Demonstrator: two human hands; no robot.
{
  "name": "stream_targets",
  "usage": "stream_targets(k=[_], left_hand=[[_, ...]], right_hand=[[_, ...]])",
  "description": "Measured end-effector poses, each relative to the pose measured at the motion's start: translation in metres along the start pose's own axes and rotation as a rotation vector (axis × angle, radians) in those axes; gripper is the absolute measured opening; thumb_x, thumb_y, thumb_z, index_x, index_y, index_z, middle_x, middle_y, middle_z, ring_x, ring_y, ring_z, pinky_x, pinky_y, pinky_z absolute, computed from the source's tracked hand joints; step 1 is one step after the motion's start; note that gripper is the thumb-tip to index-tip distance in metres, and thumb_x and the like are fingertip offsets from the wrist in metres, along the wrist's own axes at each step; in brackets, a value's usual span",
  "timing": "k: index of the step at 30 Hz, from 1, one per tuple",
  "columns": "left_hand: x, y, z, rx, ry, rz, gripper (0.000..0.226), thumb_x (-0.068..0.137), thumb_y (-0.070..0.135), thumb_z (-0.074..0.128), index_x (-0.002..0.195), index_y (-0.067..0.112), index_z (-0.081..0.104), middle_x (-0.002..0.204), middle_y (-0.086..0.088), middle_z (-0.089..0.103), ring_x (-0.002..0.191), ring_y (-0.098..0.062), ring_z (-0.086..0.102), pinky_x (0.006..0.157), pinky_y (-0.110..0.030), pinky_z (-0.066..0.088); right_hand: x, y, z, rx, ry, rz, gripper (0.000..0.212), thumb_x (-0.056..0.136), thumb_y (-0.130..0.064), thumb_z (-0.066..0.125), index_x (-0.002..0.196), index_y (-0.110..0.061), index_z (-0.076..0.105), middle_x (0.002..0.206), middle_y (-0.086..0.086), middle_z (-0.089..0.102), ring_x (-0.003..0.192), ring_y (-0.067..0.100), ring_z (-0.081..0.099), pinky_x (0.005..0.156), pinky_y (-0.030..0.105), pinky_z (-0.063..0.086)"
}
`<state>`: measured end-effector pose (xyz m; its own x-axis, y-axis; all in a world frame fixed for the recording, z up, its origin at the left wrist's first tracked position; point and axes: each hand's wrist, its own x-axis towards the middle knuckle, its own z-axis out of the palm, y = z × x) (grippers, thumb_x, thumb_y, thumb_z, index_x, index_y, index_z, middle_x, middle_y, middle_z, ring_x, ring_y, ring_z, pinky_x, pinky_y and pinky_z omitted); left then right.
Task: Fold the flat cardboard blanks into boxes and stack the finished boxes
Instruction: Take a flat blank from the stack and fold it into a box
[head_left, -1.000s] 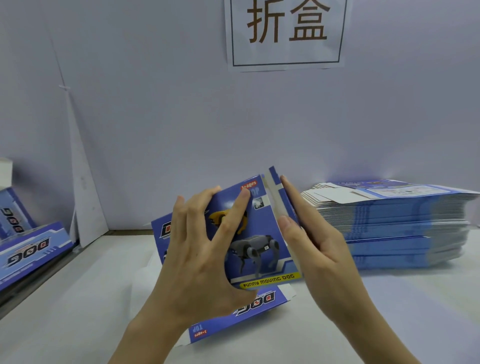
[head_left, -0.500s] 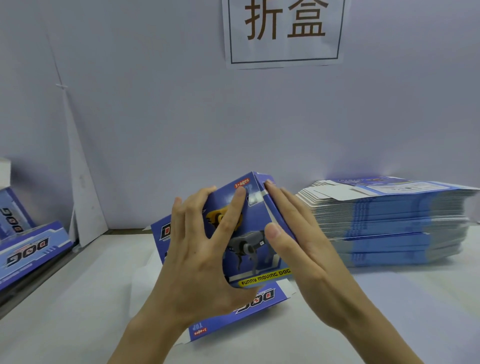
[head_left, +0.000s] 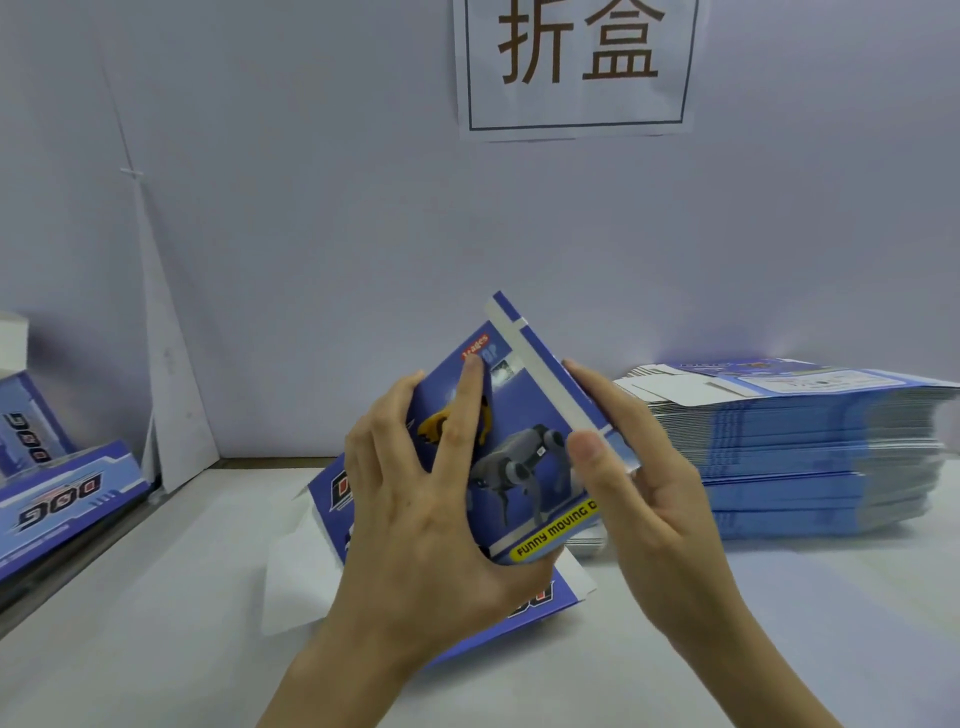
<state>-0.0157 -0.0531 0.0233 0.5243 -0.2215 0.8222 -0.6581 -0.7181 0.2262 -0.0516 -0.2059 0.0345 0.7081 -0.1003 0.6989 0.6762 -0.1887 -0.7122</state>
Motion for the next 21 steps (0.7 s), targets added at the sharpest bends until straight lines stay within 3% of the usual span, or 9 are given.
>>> stream_targets(k=[3,7,12,17,21], left_hand=[[0.001,0.004,-0.002,-0.012,0.043,0.011,0.116,0.055,0.070,0.068,0.150,0.026,0.020,0.140,-0.006,0.025,0.125,-0.029,0.037,0.099,-0.030,0.027],[0.004,0.004,-0.006,-0.044,0.108,0.016,0.111,0.058,0.069,0.069,0.148,0.025,0.019,0.139,-0.004,0.028,0.125,-0.026,0.038,0.101,-0.033,0.032],[0.004,0.005,-0.006,-0.020,0.088,0.002,0.117,0.052,0.068,0.072,0.147,0.025,0.020,0.140,-0.005,0.025,0.126,-0.032,0.038,0.099,-0.036,0.033],[0.003,0.003,-0.004,-0.021,0.078,0.000,0.119,0.054,0.070,0.070,0.150,0.026,0.015,0.143,-0.008,0.022,0.129,-0.031,0.033,0.100,-0.036,0.033],[0.003,0.002,-0.004,-0.038,0.111,0.035,0.116,0.059,0.073,0.062,0.151,0.027,0.007,0.144,-0.007,0.021,0.133,-0.027,0.029,0.101,-0.039,0.036]], right_hand=[[0.000,-0.004,0.000,0.030,0.066,-0.017,0.035,0.095,-0.036,0.051,0.129,-0.034,0.060,0.131,-0.002,0.063,0.125,0.022,0.056,0.098,0.044,0.051],[-0.001,-0.009,0.000,0.046,0.128,-0.075,0.037,0.092,-0.018,0.047,0.123,-0.032,0.063,0.123,-0.014,0.066,0.123,0.008,0.056,0.092,0.017,0.047],[-0.002,-0.009,0.001,0.004,0.127,-0.079,0.036,0.091,-0.018,0.047,0.121,-0.030,0.064,0.124,-0.009,0.065,0.125,0.017,0.054,0.098,0.031,0.048],[-0.002,-0.010,-0.001,0.011,0.078,-0.079,0.035,0.093,-0.022,0.048,0.123,-0.030,0.064,0.129,-0.008,0.060,0.129,0.016,0.051,0.096,0.026,0.050],[-0.004,-0.014,-0.002,-0.042,0.007,-0.137,0.038,0.091,-0.037,0.046,0.126,-0.037,0.061,0.139,-0.007,0.051,0.136,0.016,0.042,0.096,0.019,0.047]])
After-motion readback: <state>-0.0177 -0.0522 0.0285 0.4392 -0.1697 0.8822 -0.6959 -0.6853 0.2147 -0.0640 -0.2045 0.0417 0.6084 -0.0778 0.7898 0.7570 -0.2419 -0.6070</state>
